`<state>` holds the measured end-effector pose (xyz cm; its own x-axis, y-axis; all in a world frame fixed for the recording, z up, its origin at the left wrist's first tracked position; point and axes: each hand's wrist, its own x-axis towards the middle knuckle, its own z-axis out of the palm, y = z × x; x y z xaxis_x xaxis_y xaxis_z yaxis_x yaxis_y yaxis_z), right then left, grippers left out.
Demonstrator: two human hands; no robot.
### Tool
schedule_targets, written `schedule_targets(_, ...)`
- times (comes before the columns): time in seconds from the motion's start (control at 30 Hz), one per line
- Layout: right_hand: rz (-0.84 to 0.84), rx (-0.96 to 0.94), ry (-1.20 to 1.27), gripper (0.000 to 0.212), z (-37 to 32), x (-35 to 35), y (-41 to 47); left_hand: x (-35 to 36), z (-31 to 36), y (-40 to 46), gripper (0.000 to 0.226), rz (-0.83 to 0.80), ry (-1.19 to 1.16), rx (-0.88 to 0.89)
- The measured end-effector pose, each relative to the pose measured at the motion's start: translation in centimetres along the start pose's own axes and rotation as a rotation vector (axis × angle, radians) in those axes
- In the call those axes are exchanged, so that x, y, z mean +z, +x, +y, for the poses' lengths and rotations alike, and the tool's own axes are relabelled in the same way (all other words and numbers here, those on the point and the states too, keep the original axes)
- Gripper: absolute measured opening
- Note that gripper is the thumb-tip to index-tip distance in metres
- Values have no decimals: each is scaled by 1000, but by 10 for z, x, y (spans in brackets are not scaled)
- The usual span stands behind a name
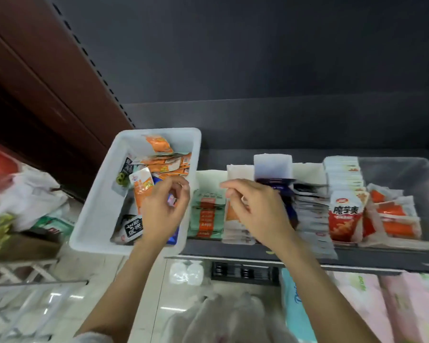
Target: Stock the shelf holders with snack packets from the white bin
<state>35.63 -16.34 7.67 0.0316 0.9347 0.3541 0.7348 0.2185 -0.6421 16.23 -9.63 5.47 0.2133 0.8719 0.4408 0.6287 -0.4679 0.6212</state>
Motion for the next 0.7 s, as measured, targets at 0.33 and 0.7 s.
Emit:
schedule_targets(0.33, -513, -97, -191, 34, -66, 189, 63, -72, -166, -1, 57, -466, 501, -436)
schedule_targets(0.7, -790, 163, -481, 76, -54, 265, 76, -85, -195, 38, 40, -634, 604, -241)
